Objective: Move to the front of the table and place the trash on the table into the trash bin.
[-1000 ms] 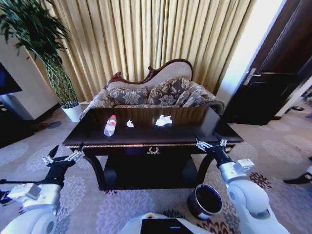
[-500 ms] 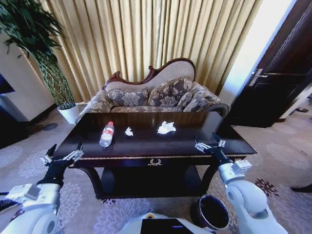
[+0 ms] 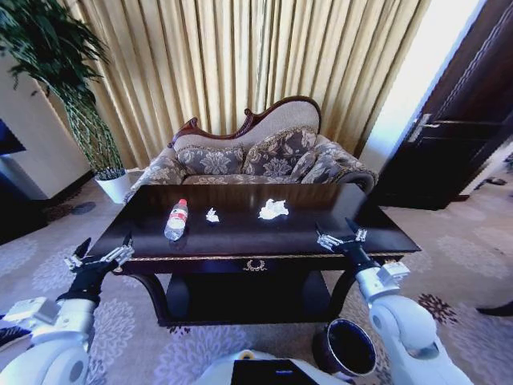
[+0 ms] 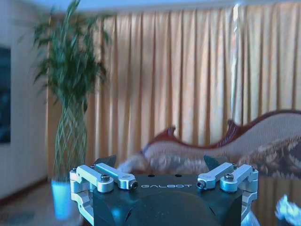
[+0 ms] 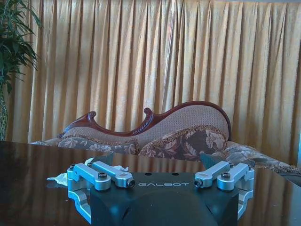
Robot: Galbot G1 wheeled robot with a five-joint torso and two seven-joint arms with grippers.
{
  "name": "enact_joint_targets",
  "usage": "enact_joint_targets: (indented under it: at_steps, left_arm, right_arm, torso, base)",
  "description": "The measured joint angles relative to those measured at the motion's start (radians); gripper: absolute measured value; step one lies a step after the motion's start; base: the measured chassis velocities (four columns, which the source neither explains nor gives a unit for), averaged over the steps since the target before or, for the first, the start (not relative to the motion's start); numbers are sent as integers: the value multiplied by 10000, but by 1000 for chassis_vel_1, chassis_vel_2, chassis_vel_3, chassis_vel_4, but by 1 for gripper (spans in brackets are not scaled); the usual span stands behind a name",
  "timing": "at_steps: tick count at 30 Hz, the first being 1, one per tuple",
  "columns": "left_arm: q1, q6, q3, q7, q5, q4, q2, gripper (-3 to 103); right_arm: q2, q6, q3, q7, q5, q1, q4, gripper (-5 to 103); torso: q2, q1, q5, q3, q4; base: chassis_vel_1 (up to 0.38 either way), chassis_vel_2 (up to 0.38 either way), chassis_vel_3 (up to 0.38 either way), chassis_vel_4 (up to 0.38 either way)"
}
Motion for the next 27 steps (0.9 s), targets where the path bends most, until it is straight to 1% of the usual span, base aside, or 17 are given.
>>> enact_joint_targets:
  at_steps: [2, 3, 4, 6, 8, 10, 15, 17, 23, 27]
  left_arm:
    - [-58, -122, -191, 41, -151, 235, 236, 100]
    - [-88, -202, -409, 89, -412, 465, 450, 100]
    - [-88, -202, -409, 89, -412, 465, 450, 100]
    - [-128, -196, -577, 49, -759, 549, 633, 100]
    - [-156, -121, -638, -41, -907, 506, 680, 100]
    - [-220, 135, -736, -304, -1227, 230, 737, 100]
    - [-243, 300, -871, -550, -1468, -24, 775, 100]
    - [-333, 469, -928, -787, -1644, -55, 863, 100]
    - [-355, 605, -876, -846, -1626, -56, 856, 100]
    - [-254, 607, -773, -787, -1452, -56, 720, 100]
  right_arm:
    - [-26, -2, 10, 3, 28, 10, -2, 100]
    - [-51, -3, 24, 5, 74, 26, 3, 100]
    - [-51, -3, 24, 5, 74, 26, 3, 100]
    - [-70, -5, 39, 10, 109, 53, 8, 100]
    - [-71, -6, 42, 12, 116, 60, 8, 100]
    - [-51, -7, 42, 19, 121, 62, 8, 100]
    - [-15, -37, 30, 26, 116, 50, 23, 100]
    - [-15, -76, 13, 34, 116, 69, 66, 100]
    - [-82, -248, -52, 57, 119, 182, 184, 100]
    - [-267, -464, -142, 314, 232, 261, 315, 100]
  torso:
    - [0, 0, -3, 0, -1]
    - [-1, 1, -3, 1, 0]
    - [-1, 1, -3, 1, 0]
    - [-1, 1, -6, 1, 1]
    - [-1, 1, -6, 1, 1]
    - [-1, 0, -3, 1, 0]
    - [-1, 1, 1, 1, 0]
    - [-1, 0, -2, 0, 1]
    - [-1, 1, -3, 1, 0]
    - [-1, 1, -2, 1, 0]
  base:
    - [0, 0, 0, 0]
    - [0, 0, 0, 0]
    - [0, 0, 0, 0]
    - [0, 0, 0, 0]
    - [0, 0, 0, 0]
    - [0, 0, 0, 0]
    - [0, 0, 0, 0]
    - [0, 0, 0, 0]
    - [0, 0, 0, 0]
    - [0, 0, 0, 0]
